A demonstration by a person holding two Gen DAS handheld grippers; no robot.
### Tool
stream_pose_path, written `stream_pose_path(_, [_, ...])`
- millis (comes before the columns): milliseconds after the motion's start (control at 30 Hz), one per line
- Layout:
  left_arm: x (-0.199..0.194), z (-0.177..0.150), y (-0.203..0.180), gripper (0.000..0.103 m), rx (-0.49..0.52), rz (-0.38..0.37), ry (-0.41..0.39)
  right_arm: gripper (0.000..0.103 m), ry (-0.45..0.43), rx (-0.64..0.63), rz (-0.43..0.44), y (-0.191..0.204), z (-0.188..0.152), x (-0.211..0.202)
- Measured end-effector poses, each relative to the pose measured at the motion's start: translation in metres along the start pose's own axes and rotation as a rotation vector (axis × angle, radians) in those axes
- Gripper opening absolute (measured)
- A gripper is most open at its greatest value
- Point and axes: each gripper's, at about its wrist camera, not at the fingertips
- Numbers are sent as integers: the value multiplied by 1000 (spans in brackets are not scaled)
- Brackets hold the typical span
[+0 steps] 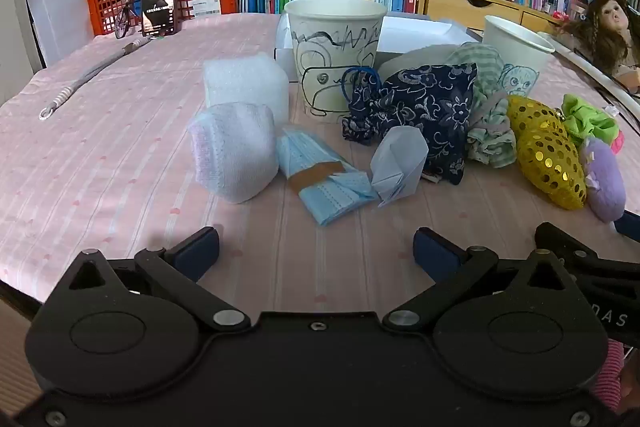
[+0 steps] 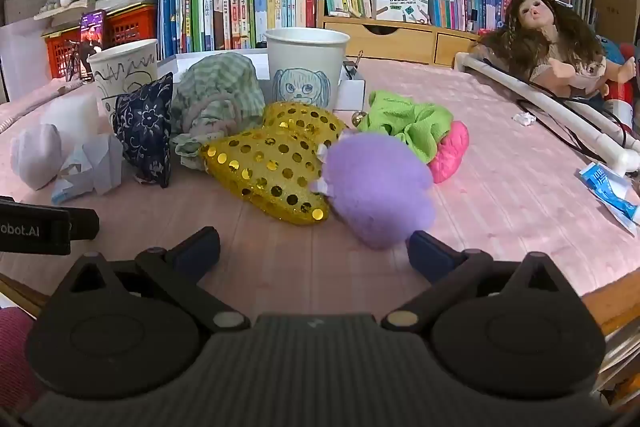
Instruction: Organize books
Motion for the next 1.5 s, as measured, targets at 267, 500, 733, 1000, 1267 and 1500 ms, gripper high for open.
stream_pose_path(267, [0,0,0,103,3,3,1,103,1,-8,4,1,0,0])
stream_pose_path(500, [0,0,0,103,3,3,1,103,8,-5,2,1,0,1])
stream_pose_path(733, [0,0,0,103,4,4,1,103,9,-4,1,1,0,0])
stream_pose_path(1000, [0,0,0,103,4,3,2,103,10,-5,2,1,0,-1])
stream_pose_path(1267, [0,0,0,103,4,4,2,103,10,-5,2,1,0,-1])
stream_pose_path(1500, [0,0,0,103,4,4,2,103,10,-5,1,1,-1,-2])
Point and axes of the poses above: each gripper's, at about its wrist camera, not at the fingertips, and x roughly the way its jaws point, y to its left, z to its top
